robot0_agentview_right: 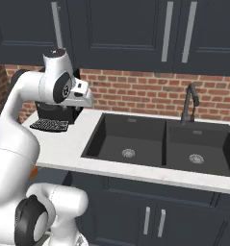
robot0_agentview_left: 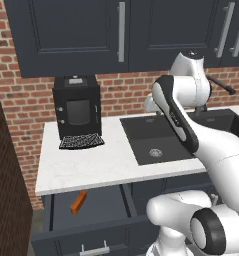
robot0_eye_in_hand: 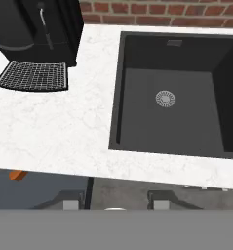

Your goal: Pick up the knife from the drawer and place it on the cutting board. Then place the meat from the plate to the cutting board.

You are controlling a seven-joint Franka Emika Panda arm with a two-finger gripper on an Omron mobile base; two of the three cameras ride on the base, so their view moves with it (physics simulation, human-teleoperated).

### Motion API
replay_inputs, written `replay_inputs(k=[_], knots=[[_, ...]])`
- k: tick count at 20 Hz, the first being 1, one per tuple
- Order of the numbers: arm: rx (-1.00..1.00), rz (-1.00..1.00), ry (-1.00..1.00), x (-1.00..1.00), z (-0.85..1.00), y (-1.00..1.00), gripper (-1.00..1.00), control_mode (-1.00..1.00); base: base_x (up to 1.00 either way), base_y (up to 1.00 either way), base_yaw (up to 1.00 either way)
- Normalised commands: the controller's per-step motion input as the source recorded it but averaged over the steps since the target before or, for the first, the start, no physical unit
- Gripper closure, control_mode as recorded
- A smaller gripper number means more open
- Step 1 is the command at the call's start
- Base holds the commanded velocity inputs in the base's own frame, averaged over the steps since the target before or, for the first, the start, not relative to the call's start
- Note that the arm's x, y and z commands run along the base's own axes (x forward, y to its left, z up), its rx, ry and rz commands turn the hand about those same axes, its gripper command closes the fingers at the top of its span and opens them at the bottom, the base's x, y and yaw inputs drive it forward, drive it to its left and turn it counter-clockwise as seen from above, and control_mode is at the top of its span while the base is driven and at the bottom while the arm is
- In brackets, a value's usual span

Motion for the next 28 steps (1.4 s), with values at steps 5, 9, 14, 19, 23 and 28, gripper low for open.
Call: replay_inputs(k=[5, 9, 14, 19, 23, 28], knots=[[-0.03, 0.00, 0.04, -0.17, -0.03, -0.03, -1.00, -1.00, 0.00, 0.00, 0.00], [0.03, 0.00, 0.09, -0.52, -0.13, 0.00, -1.00, -1.00, 0.00, 0.00, 0.00], [0.05, 0.01, 0.15, -0.46, -0.19, 0.05, -1.00, -1.00, 0.00, 0.00, 0.00], [0.00, 0.05, 0.05, -0.32, -0.40, 0.00, -1.00, -1.00, 0.00, 0.00, 0.00], [0.00, 0.02, 0.12, -0.15, -0.44, 0.13, -1.00, -1.00, 0.00, 0.00, 0.00], [0.00, 0.02, 0.05, -0.08, -0.23, 0.12, -1.00, 1.00, -0.19, 0.13, 0.07]])
